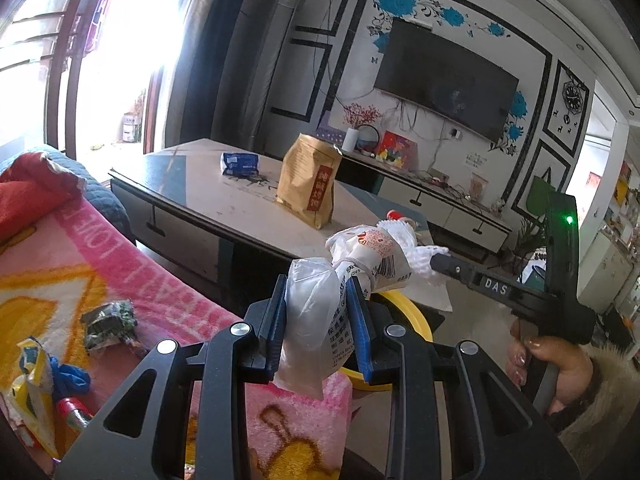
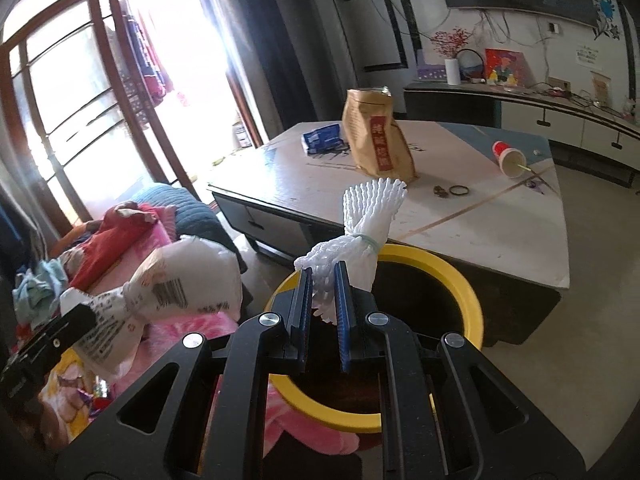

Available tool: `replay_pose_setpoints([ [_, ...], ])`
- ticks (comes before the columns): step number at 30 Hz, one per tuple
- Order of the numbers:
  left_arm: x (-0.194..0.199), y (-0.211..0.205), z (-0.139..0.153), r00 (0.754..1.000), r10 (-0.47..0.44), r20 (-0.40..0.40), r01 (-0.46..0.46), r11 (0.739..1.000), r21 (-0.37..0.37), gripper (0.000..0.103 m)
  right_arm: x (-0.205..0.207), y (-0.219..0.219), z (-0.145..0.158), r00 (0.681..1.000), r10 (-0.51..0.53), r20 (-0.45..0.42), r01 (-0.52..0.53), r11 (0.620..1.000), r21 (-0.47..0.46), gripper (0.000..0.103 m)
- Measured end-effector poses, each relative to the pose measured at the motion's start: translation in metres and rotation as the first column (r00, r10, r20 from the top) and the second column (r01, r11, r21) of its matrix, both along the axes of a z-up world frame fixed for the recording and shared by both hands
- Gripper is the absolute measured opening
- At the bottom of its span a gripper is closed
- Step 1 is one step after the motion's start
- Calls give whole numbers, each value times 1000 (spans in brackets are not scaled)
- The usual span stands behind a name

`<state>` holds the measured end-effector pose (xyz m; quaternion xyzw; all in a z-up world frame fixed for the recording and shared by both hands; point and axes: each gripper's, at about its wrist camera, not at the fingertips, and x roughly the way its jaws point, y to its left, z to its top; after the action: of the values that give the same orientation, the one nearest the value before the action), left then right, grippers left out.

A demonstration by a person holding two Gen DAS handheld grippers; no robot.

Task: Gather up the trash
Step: 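Carry the white bag and mesh sleeve over the bin with both grippers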

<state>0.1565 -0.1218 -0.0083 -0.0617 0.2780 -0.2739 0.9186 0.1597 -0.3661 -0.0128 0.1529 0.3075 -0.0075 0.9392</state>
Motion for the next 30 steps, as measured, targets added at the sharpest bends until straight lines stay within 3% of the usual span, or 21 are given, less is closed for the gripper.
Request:
replay_pose_setpoints([
  [30, 30, -75, -59, 990, -81, -115, 95, 988, 123, 28, 18, -48, -48, 985, -66, -160, 72, 997, 35, 7],
])
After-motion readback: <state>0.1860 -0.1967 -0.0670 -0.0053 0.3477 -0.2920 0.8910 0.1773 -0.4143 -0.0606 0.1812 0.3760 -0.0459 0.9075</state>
